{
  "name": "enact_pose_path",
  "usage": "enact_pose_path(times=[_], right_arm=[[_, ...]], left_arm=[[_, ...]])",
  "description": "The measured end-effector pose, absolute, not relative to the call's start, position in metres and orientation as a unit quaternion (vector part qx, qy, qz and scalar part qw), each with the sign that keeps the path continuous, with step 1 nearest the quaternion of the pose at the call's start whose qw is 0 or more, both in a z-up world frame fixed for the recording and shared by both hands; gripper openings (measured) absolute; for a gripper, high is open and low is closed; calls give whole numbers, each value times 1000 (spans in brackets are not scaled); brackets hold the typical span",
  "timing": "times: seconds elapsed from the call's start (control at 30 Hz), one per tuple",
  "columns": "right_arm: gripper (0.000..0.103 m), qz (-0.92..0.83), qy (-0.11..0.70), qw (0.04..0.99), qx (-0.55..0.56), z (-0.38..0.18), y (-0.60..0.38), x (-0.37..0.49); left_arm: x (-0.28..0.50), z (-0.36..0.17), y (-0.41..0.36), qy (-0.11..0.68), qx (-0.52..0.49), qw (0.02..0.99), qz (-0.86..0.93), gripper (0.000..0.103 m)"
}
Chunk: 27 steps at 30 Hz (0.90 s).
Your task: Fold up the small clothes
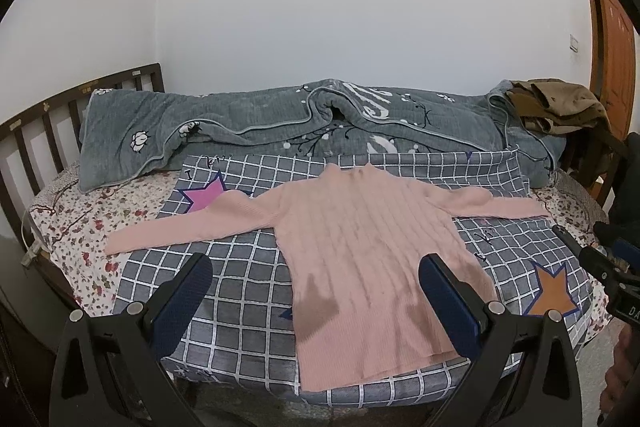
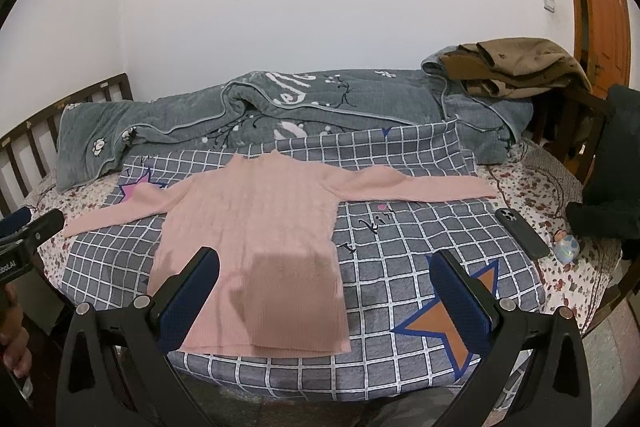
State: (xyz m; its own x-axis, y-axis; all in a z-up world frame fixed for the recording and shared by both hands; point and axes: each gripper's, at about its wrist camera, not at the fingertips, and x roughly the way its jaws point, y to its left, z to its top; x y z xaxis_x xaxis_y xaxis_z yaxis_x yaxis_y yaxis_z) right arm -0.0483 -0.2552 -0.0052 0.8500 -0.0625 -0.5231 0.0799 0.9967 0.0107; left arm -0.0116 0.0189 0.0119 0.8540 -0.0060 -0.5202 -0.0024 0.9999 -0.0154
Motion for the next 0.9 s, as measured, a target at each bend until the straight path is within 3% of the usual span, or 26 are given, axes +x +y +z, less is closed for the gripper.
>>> enact_pose_path(times=[0.9], right_arm=[[103, -31, 271, 962, 16, 3, -249, -55]], left_arm=[[-14, 13, 27, 276, -18, 961, -6, 103]])
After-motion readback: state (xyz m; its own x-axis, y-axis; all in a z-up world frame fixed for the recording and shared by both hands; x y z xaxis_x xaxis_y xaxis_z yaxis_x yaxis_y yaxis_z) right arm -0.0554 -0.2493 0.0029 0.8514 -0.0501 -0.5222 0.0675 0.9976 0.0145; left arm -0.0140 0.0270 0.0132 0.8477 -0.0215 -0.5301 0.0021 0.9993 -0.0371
